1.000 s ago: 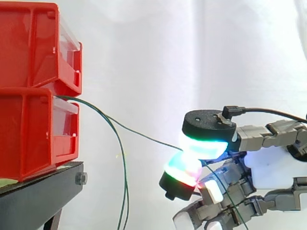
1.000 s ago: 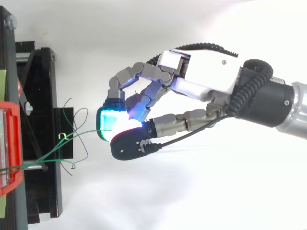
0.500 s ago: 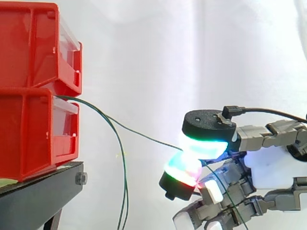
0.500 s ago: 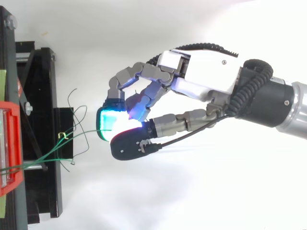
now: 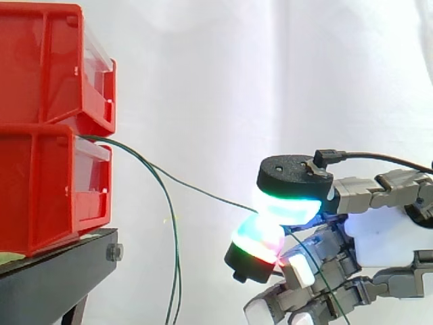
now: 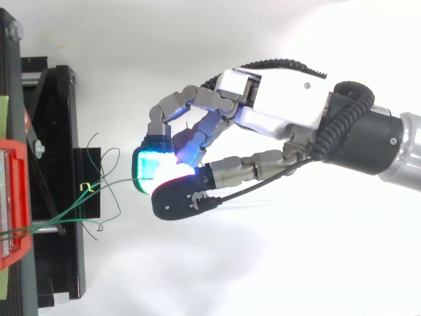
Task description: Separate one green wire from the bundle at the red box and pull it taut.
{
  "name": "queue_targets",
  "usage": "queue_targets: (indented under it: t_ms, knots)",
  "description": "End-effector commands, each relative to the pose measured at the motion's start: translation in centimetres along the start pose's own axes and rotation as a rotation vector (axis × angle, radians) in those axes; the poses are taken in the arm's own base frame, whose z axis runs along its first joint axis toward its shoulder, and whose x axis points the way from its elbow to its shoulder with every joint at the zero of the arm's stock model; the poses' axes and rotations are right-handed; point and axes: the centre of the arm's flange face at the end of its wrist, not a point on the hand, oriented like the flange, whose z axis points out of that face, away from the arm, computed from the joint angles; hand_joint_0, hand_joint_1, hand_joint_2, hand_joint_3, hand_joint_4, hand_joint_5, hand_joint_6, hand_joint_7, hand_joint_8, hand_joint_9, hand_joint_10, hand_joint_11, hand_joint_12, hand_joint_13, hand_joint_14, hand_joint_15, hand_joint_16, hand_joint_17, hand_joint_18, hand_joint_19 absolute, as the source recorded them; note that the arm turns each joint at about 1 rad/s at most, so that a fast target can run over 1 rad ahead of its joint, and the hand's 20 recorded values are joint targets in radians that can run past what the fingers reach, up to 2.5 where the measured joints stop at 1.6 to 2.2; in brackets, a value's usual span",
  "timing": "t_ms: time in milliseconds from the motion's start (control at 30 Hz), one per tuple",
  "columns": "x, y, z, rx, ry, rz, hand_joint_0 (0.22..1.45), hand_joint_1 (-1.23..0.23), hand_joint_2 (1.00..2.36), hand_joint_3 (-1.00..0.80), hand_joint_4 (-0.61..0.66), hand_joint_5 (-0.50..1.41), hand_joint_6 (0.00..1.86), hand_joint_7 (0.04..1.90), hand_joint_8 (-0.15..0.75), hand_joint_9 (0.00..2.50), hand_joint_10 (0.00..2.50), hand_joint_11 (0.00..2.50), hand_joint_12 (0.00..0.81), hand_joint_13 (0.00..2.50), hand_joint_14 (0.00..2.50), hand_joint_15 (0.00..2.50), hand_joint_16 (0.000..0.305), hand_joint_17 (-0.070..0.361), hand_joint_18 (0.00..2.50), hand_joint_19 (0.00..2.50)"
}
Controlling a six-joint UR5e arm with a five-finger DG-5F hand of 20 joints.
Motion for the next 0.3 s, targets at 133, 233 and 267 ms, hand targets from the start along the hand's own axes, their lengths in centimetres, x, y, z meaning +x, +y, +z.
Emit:
queue_targets:
  t_ms: [133,233,267]
  knots:
    - [0.02,0.01,0.0,0.0,0.001,0.001,0.62,-0.81,1.02,-0.04,0.05,-0.11,0.91,1.15,0.306,1.17,0.02,0.62,0.374,0.76,0.01,0.37,0.057,0.129,0.77,0.52]
    - [-0.01,-0.06,-0.03,0.001,0.0,0.0,0.61,-0.81,1.02,-0.04,0.05,-0.11,0.91,1.15,0.305,1.17,0.02,0.62,0.376,0.76,0.01,0.37,0.057,0.129,0.78,0.51]
    - [0.0,0.01,0.0,0.0,0.0,0.001,0.62,-0.81,1.02,-0.04,0.05,-0.11,0.91,1.14,0.305,1.17,0.02,0.62,0.375,0.76,0.01,0.37,0.057,0.129,0.78,0.5]
